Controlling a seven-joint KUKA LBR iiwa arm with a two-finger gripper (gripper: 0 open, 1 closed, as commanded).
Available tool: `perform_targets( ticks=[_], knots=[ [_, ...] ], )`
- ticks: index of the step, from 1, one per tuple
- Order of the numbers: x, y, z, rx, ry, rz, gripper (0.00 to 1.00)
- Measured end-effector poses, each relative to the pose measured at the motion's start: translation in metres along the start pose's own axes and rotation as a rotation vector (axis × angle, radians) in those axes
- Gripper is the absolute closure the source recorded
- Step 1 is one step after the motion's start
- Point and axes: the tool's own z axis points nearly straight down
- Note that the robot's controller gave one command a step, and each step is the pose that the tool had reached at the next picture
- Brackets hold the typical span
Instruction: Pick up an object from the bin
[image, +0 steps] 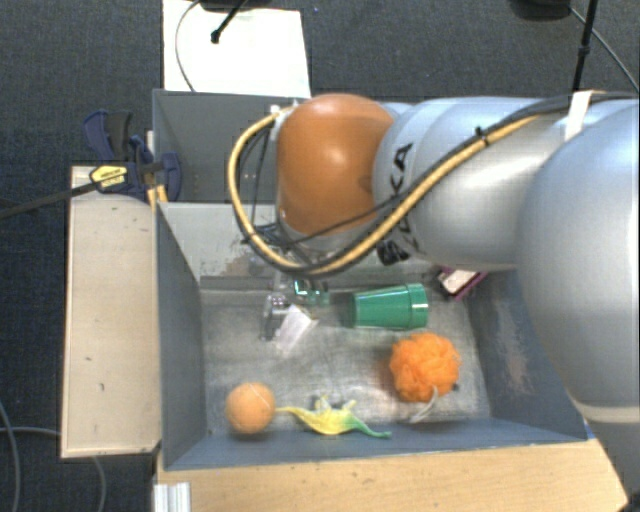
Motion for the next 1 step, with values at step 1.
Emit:
perform_targets(
  ticks=[1],
  knots=[
    [-0.0021,-0.0010,-0.0045,-0.002,-0.008,0.006,0.00]
  ],
)
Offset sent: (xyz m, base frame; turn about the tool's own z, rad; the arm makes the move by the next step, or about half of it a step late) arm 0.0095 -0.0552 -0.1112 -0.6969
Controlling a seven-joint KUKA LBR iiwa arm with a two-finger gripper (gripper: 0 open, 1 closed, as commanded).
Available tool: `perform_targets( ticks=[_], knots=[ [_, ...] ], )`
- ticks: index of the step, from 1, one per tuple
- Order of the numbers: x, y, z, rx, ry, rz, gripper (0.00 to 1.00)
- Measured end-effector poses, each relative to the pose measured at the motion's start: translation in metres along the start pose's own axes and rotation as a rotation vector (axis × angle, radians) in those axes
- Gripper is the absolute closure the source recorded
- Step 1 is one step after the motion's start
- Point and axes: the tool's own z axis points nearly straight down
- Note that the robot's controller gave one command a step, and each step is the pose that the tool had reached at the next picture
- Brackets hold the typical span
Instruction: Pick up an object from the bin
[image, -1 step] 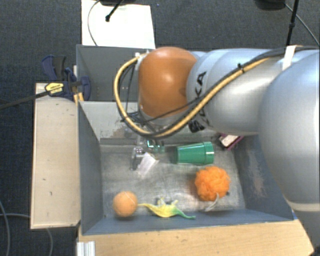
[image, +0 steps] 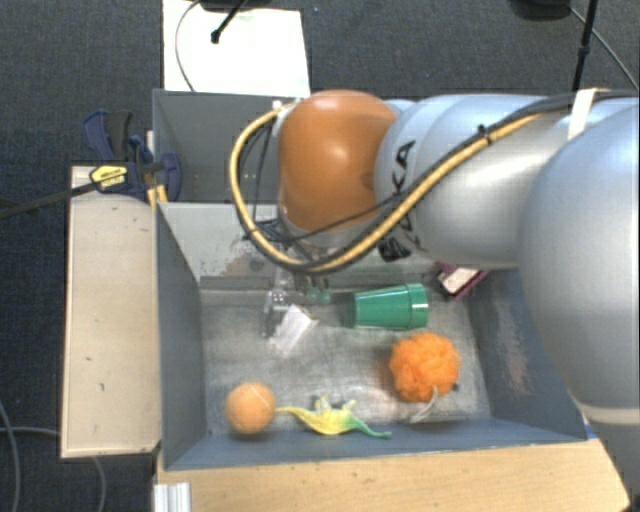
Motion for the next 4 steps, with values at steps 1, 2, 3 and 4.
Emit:
perform_targets(
  ticks=[1,2,3,4],
  knots=[
    [-0.004,-0.022,0.050,0.000,-0.005,-0.325,0.00],
    [0.001,-0.053,0.055,0.001,0.003,-0.525,0.00],
    [-0.013,-0.067,0.051,0.001,-0.003,-0.633,0.00],
    [-0.010,-0.067,0.116,-0.001,0.000,-0.582,0.00]
  ],
)
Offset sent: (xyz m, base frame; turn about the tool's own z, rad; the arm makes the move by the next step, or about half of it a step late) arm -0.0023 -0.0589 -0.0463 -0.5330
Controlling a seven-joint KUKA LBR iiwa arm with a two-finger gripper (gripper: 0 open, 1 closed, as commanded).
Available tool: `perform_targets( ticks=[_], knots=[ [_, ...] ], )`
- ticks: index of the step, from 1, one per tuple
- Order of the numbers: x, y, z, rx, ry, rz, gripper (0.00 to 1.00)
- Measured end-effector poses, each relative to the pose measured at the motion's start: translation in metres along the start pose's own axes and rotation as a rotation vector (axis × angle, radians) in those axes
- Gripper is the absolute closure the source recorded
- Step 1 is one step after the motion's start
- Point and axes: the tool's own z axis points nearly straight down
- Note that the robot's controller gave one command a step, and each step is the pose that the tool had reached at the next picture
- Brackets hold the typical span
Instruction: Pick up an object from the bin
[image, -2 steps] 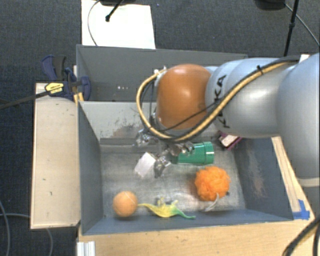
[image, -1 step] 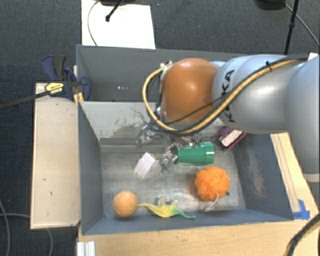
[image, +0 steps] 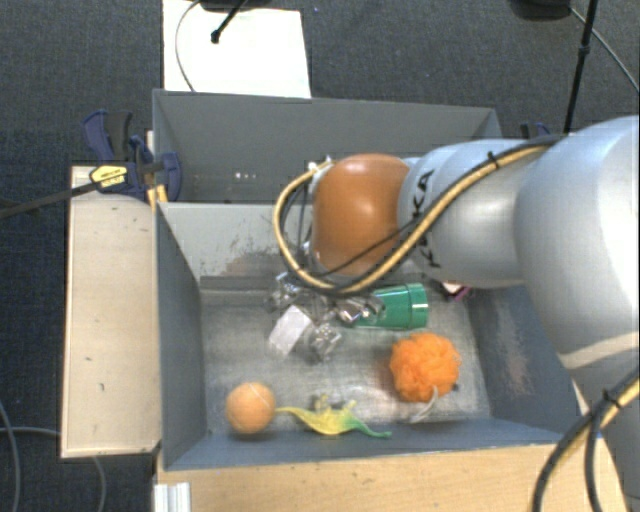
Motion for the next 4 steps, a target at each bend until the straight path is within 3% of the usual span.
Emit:
perform_targets(
  ticks=[1,2,3,4],
  knots=[
    [-0.001,-0.004,-0.006,0.003,-0.012,-0.138,1.00],
    [-0.001,-0.004,-0.006,0.003,-0.011,-0.135,1.00],
    [-0.002,-0.004,-0.031,0.001,-0.002,-0.127,1.00],
    [-0.002,-0.004,-0.052,0.002,-0.003,-0.122,1.00]
  ],
)
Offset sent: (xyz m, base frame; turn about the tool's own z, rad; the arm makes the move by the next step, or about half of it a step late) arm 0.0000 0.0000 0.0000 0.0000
